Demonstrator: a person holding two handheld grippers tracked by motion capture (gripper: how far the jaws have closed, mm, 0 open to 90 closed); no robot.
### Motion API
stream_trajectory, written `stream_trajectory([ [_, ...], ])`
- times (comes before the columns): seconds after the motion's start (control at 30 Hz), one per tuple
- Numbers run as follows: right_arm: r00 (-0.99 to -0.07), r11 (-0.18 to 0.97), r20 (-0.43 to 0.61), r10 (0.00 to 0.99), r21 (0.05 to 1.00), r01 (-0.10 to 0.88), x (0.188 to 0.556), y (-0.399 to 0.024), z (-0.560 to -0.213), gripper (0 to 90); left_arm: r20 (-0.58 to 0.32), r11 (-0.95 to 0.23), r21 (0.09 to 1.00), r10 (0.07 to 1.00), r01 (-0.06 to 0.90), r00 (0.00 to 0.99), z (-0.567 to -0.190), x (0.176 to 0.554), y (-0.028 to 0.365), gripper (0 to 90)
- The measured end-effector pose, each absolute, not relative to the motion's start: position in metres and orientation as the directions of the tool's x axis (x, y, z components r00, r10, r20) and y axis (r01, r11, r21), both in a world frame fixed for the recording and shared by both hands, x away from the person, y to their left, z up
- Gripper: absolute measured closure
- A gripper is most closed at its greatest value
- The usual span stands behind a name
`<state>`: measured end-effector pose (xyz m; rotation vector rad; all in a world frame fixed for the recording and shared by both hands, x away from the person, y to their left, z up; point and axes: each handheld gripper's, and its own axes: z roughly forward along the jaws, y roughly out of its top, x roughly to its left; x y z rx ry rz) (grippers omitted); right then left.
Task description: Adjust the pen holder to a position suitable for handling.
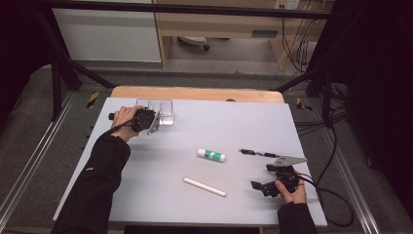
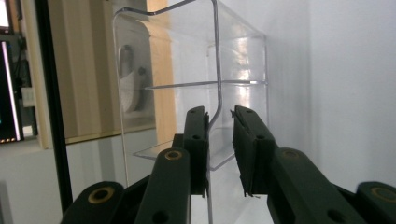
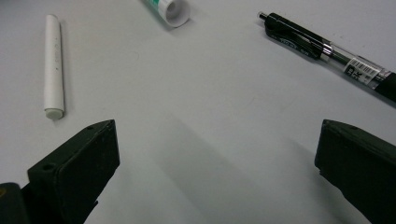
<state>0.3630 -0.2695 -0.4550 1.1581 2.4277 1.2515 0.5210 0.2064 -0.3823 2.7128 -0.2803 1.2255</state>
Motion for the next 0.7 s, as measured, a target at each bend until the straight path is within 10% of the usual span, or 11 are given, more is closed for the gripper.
stream_trajectory([
  [0.7, -0.684, 0.347, 0.184, 0.705, 0.752, 0.560, 0.363, -0.269, -0.455, 0.5, 0.702, -0.959, -0.009, -0.207, -0.282, 0.681, -0.384, 0.504, 0.206, 86.7],
])
